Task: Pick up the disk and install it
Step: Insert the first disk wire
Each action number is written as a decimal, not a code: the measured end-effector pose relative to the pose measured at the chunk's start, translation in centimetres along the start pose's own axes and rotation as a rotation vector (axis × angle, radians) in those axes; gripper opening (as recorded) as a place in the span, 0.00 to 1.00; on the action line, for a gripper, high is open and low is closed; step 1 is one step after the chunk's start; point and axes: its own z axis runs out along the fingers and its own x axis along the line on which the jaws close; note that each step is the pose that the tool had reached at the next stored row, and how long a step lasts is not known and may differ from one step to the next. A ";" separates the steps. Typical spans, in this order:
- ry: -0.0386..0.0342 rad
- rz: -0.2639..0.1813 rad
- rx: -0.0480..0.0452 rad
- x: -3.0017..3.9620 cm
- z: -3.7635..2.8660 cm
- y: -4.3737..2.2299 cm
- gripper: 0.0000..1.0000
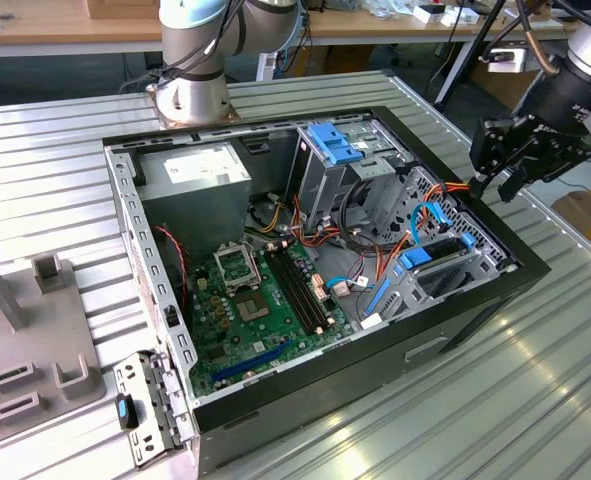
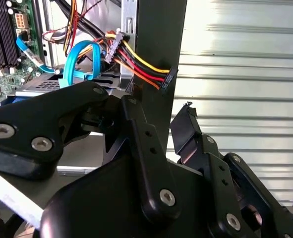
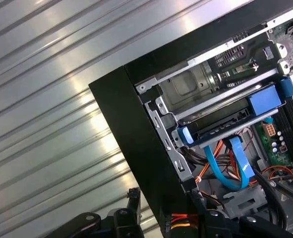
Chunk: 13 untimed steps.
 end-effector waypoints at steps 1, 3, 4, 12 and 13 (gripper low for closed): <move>-0.0001 0.000 0.0002 -0.05 0.23 -0.09 0.50; 0.0000 0.000 0.0001 -0.06 0.75 -0.07 0.50; 0.0001 0.000 0.0000 -0.06 0.76 -0.08 0.50; 0.0000 0.000 0.0001 -0.07 0.79 -0.09 0.29; -0.0003 -0.004 0.0001 -0.07 0.80 -0.09 0.29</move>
